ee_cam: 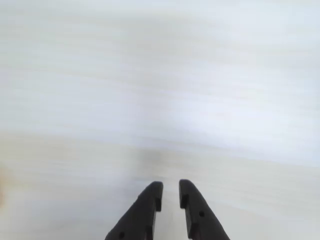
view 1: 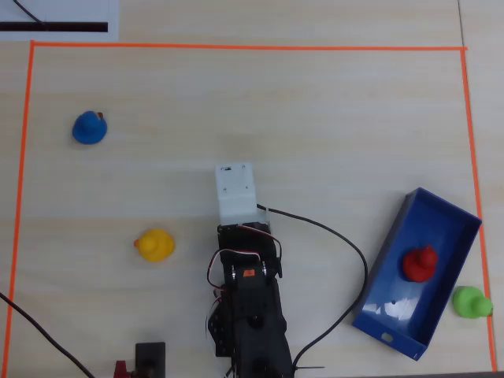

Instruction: Grasp red duck and put it into box.

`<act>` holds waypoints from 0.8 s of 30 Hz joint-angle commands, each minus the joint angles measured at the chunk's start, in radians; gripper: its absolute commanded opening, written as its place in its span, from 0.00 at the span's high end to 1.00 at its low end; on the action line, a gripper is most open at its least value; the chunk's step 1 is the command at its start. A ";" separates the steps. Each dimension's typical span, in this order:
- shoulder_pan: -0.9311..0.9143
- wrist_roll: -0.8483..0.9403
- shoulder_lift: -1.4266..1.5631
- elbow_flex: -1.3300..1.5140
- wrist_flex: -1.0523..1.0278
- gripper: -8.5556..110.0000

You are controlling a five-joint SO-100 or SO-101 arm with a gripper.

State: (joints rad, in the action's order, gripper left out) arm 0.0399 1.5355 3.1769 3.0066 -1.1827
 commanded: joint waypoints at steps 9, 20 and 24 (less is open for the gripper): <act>-0.014 0.000 0.123 0.084 -0.089 0.93; -0.008 -0.002 0.133 0.087 -0.170 0.93; -0.008 -0.002 0.133 0.091 -0.169 0.93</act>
State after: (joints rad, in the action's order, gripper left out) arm 0.0307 1.5401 3.3088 3.0956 -1.3346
